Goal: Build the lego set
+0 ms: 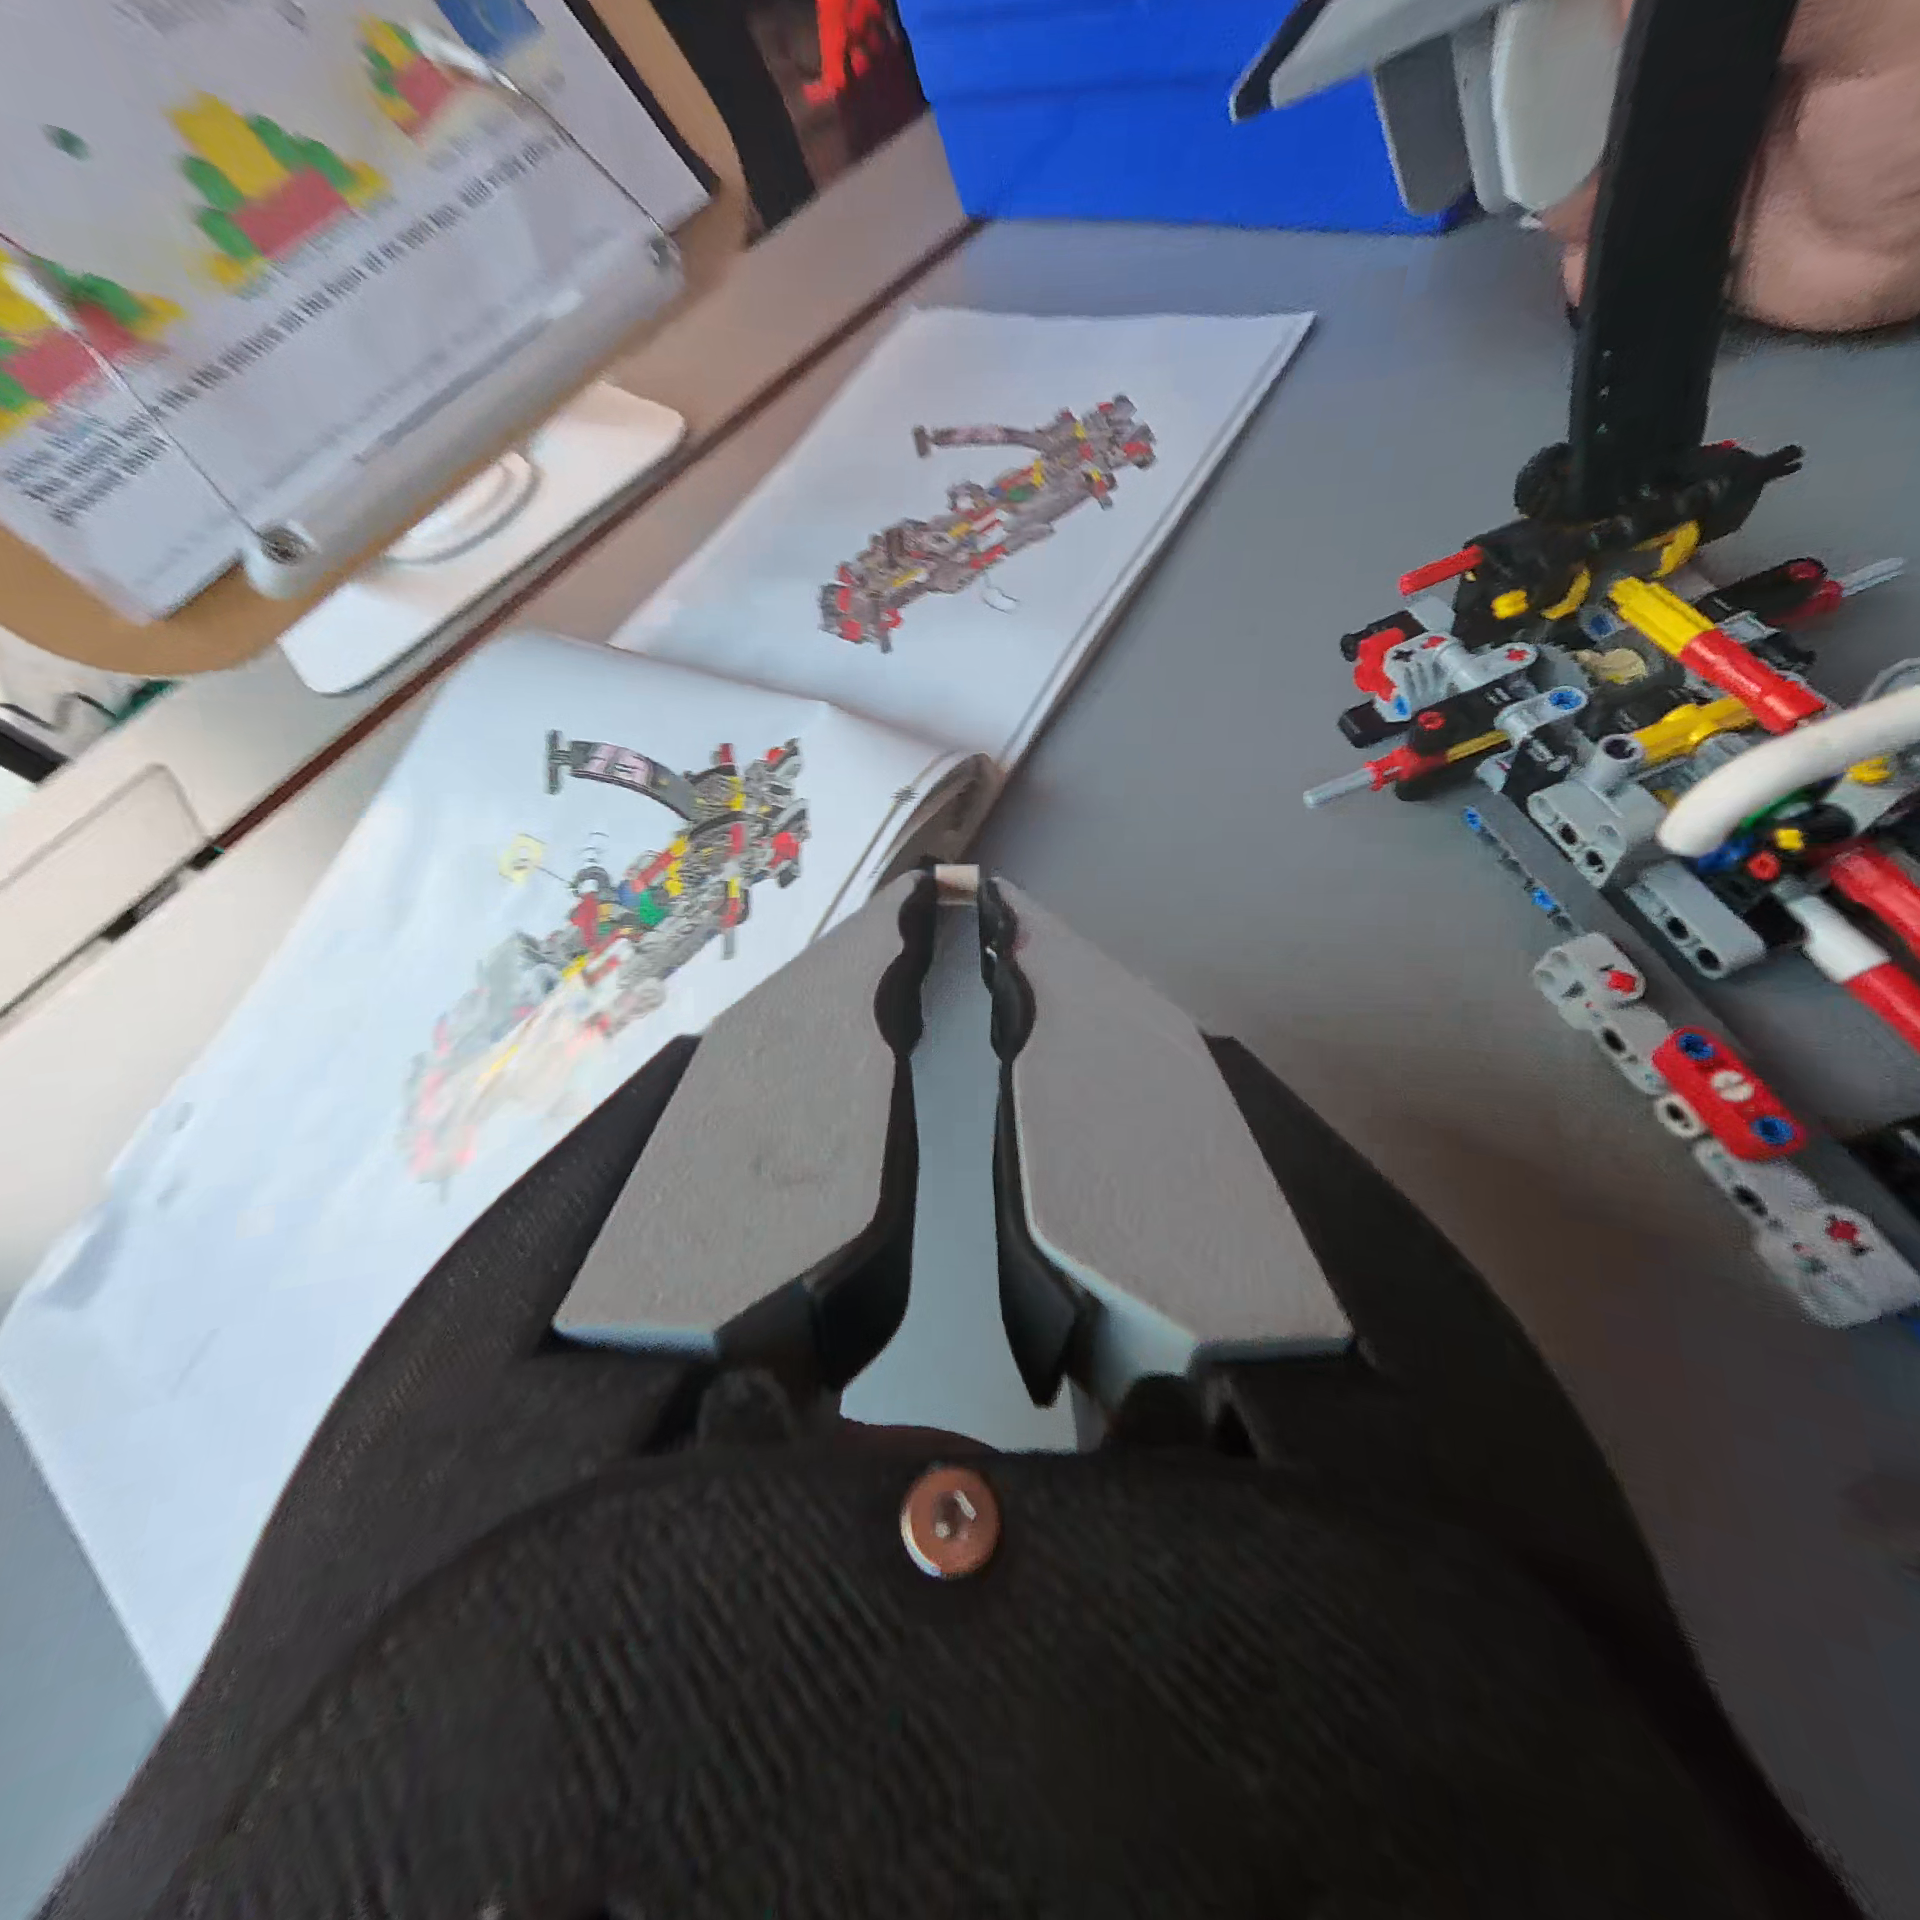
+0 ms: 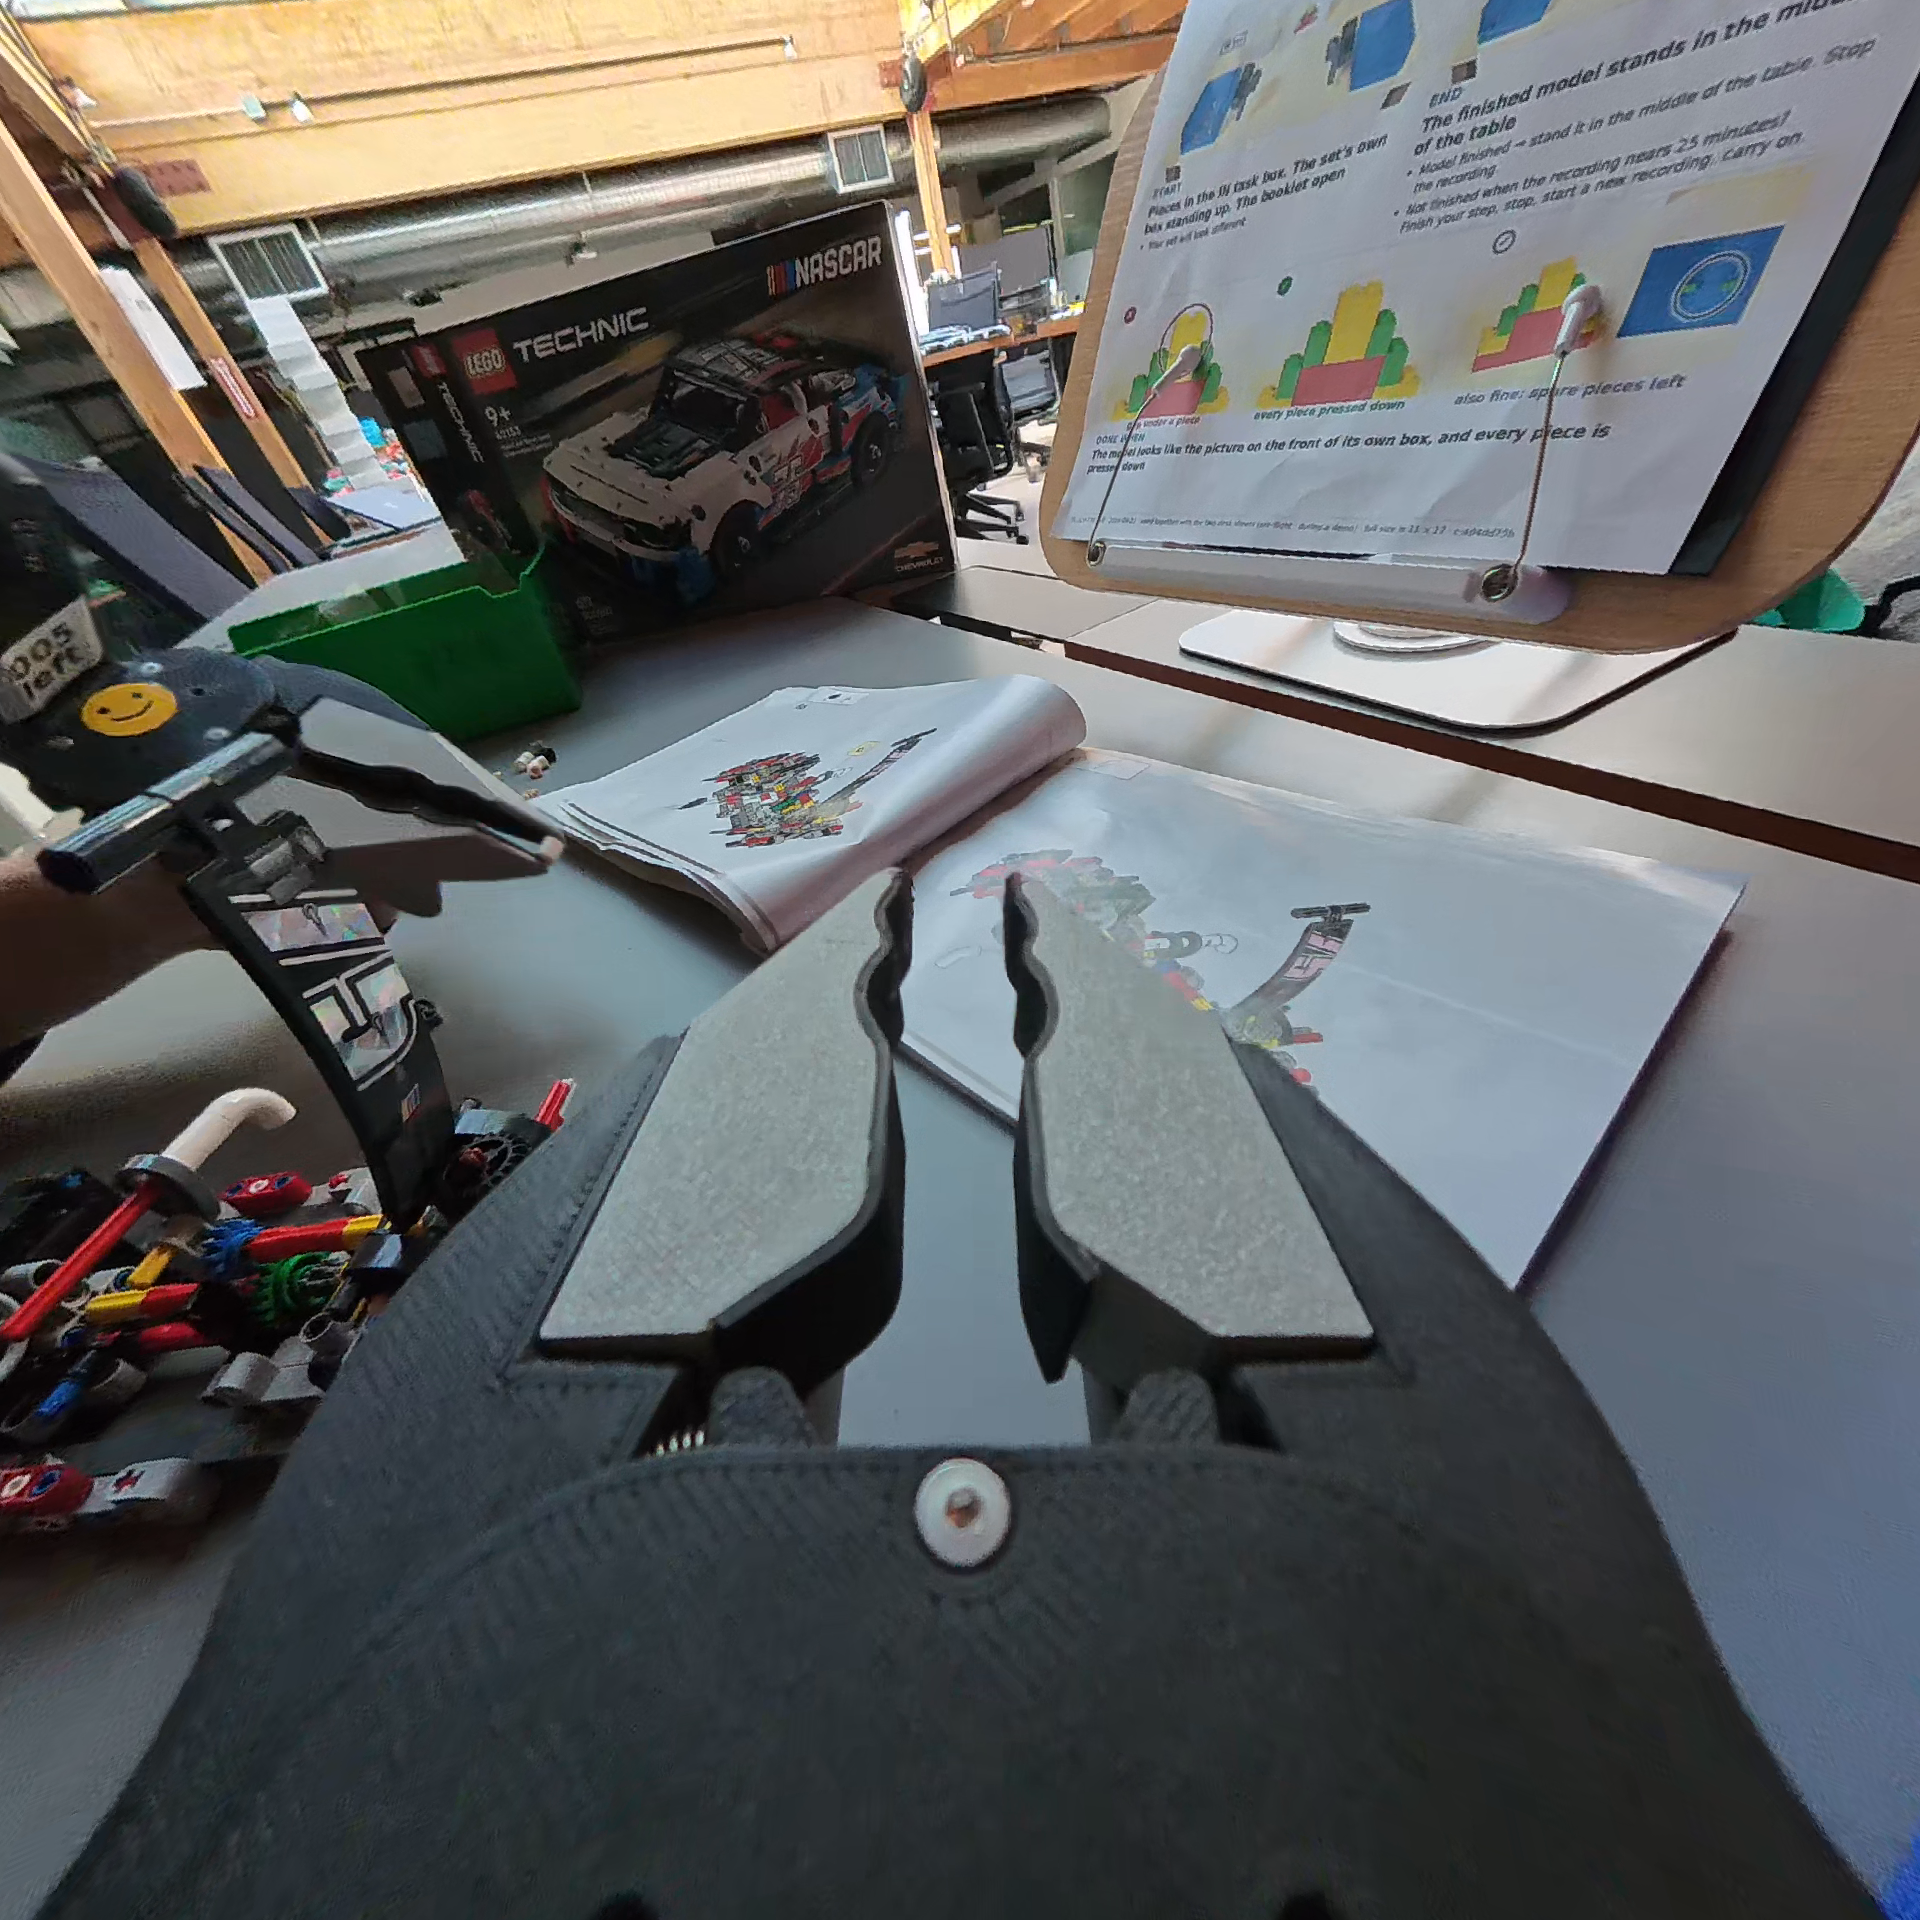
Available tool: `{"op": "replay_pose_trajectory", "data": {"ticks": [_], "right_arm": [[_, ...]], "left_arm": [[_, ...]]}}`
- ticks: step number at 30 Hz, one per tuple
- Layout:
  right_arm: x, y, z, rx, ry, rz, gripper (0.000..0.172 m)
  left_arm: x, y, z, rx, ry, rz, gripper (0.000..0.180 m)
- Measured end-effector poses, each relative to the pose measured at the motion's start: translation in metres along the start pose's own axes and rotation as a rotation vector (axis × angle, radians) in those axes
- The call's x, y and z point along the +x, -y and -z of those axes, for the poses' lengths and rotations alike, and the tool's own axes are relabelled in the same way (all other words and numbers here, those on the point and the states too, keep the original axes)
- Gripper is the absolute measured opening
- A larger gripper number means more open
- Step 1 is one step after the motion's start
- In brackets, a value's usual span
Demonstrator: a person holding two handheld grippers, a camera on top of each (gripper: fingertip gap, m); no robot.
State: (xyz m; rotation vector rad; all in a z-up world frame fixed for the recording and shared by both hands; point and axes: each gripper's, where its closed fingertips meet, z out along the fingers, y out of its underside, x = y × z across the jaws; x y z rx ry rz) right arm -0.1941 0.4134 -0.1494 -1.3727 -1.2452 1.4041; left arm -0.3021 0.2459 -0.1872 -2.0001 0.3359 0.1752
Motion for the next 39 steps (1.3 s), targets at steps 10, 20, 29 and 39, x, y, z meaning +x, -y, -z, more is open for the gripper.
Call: {"op": "replay_pose_trajectory", "data": {"ticks": [10, 20, 29, 39], "right_arm": [[0.008, 0.005, 0.014, 0.055, -0.129, 0.032, 0.026], [0.004, 0.004, 0.007, 0.037, -0.083, 0.061, 0.026], [0.004, 0.008, 0.003, 0.051, -0.040, 0.090, 0.025], [-0.005, 0.037, 0.030, 0.136, -0.123, 0.125, 0.015]], "left_arm": [[-0.030, 0.019, 0.007, 0.260, 0.049, -0.146, 0.005], [-0.029, 0.023, 0.022, 0.285, 0.017, -0.047, 0.005], [-0.033, 0.020, 0.017, 0.286, 0.031, -0.020, 0.005], [-0.007, 0.066, 0.042, 0.532, 0.053, -0.136, 0.005]]}}
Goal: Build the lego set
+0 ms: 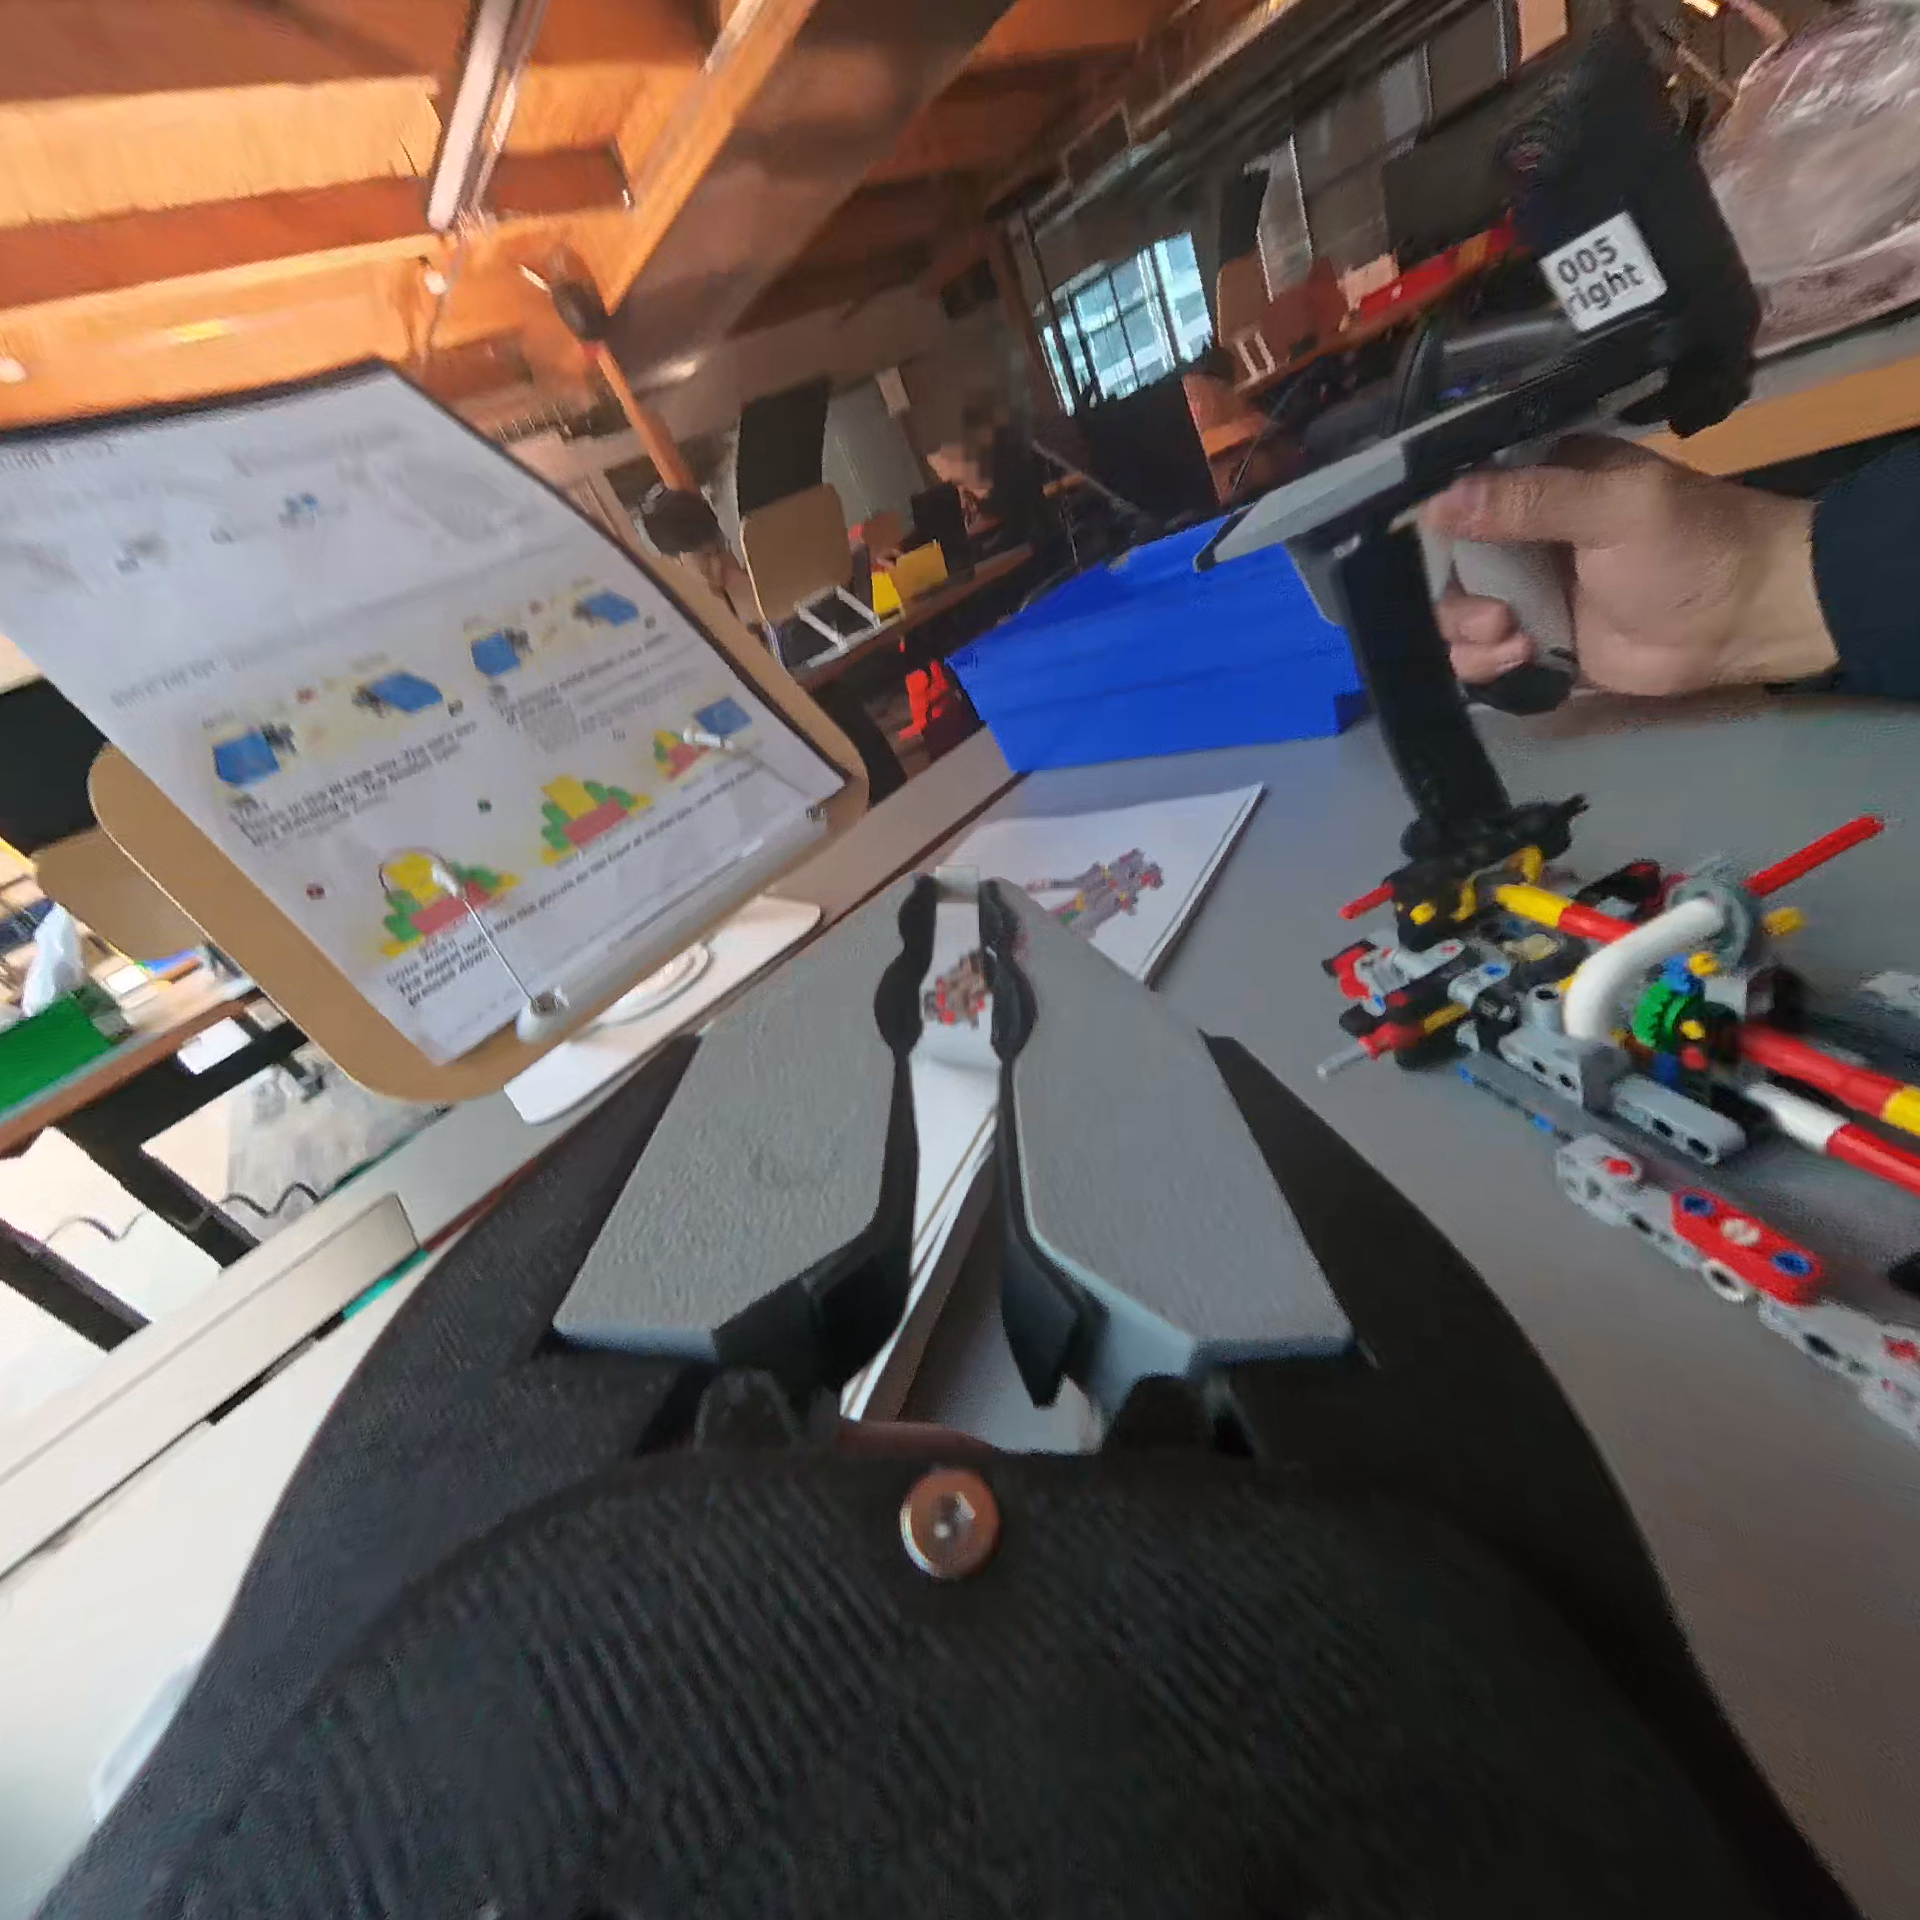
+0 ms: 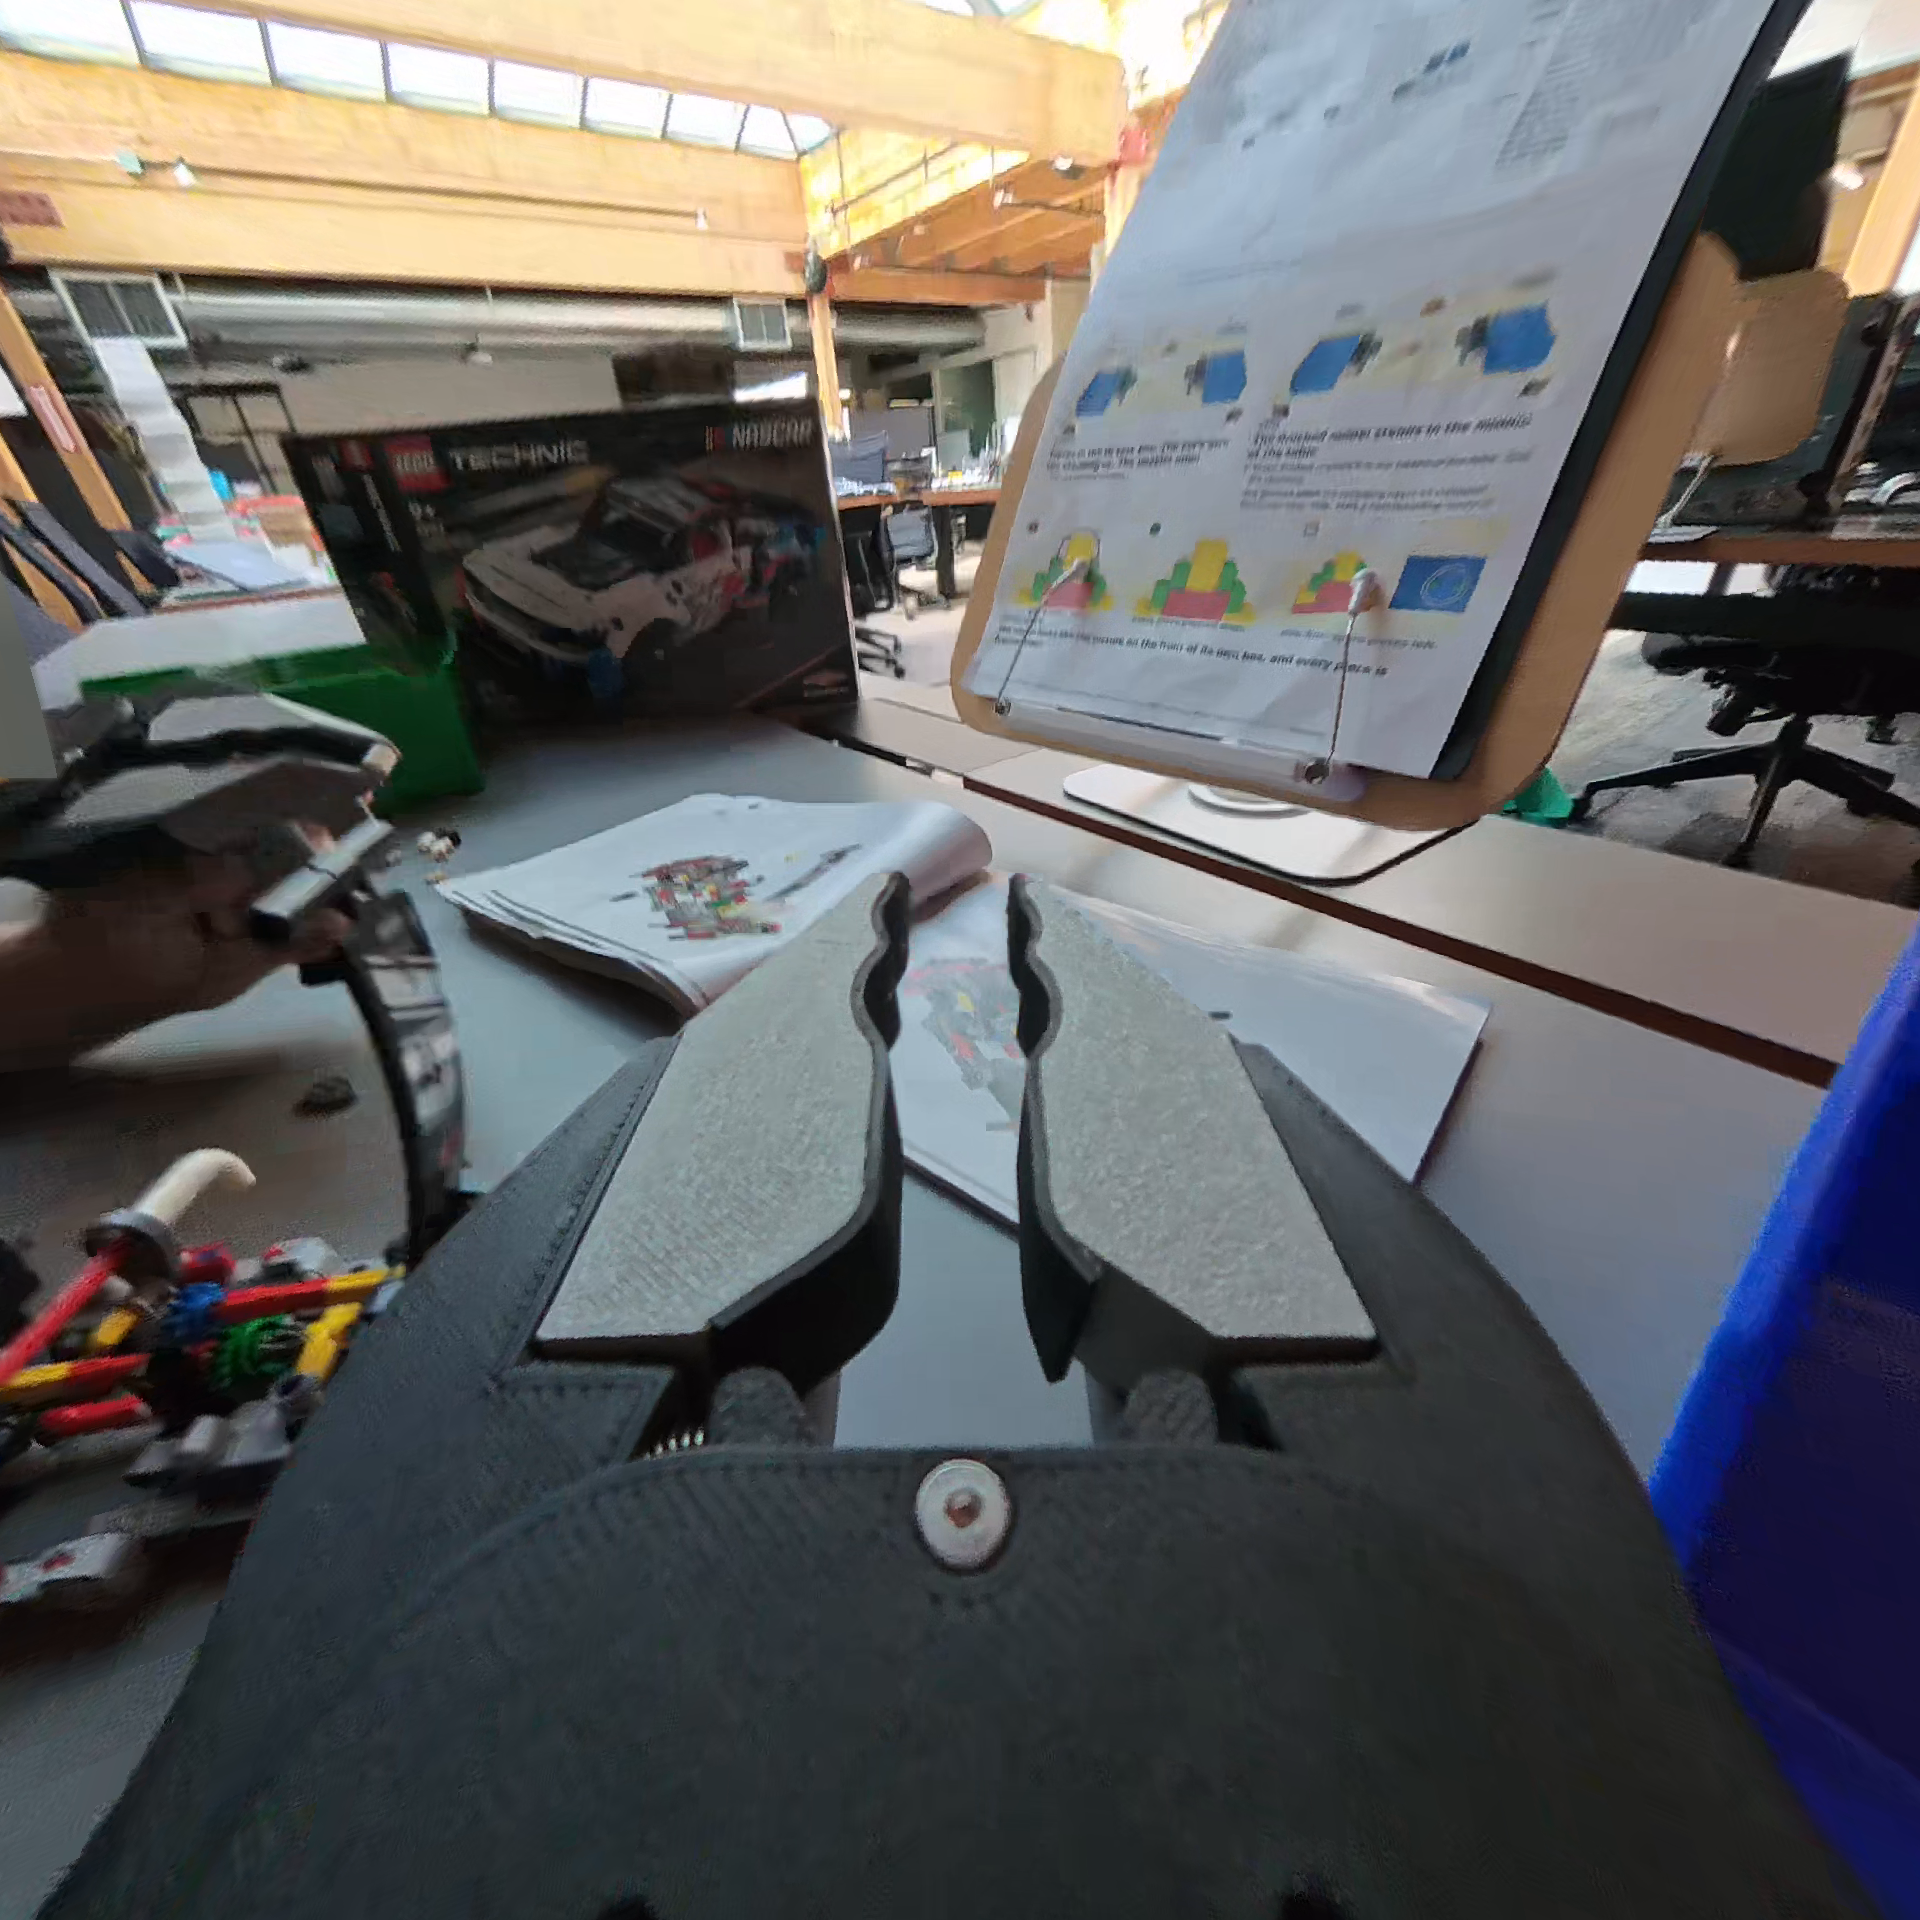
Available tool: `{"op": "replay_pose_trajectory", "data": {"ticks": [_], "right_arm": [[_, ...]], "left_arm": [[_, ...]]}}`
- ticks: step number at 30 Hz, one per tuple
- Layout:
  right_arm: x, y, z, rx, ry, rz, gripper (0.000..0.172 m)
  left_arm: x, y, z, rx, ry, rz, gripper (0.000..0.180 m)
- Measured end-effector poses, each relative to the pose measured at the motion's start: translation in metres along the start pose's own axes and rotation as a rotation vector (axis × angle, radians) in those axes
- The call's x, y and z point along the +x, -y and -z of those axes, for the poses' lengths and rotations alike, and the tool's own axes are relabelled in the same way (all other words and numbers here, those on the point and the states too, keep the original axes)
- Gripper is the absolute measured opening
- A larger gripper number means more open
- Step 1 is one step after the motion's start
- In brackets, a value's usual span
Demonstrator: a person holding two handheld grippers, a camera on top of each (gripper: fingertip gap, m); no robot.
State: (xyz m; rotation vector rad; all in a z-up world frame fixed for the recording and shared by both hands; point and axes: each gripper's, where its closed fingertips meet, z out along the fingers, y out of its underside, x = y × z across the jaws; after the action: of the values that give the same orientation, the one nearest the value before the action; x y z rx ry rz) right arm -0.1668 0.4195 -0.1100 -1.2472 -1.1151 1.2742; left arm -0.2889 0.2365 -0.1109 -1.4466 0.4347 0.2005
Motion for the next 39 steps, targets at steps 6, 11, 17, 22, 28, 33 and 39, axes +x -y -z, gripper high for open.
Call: {"op": "replay_pose_trajectory", "data": {"ticks": [6, 11, 17, 22, 28, 33, 39], "right_arm": [[-0.085, 0.049, 0.027, -0.064, 0.201, -0.222, 0.006], [-0.182, 0.072, 0.034, -0.119, 0.429, -0.342, 0.007], [-0.227, 0.079, 0.038, -0.079, 0.544, -0.412, 0.009], [-0.229, 0.086, 0.050, -0.013, 0.561, -0.443, 0.011], [-0.232, 0.084, 0.055, -0.009, 0.591, -0.490, 0.013], [-0.231, 0.085, 0.057, 0.019, 0.604, -0.519, 0.005], [-0.224, 0.078, 0.059, 0.016, 0.575, -0.521, 0.003]], "left_arm": [[0.031, 0.066, -0.001, 0.165, 0.052, -0.177, 0.004], [0.073, 0.121, -0.004, 0.298, 0.047, -0.245, 0.004], [0.105, 0.162, -0.004, 0.386, 0.021, -0.204, 0.005], [0.119, 0.170, -0.005, 0.399, -0.006, -0.185, 0.004], [0.130, 0.172, -0.007, 0.401, -0.027, -0.175, 0.004], [0.135, 0.171, -0.008, 0.400, -0.032, -0.186, 0.004], [0.139, 0.164, -0.013, 0.369, -0.049, -0.169, 0.005]]}}
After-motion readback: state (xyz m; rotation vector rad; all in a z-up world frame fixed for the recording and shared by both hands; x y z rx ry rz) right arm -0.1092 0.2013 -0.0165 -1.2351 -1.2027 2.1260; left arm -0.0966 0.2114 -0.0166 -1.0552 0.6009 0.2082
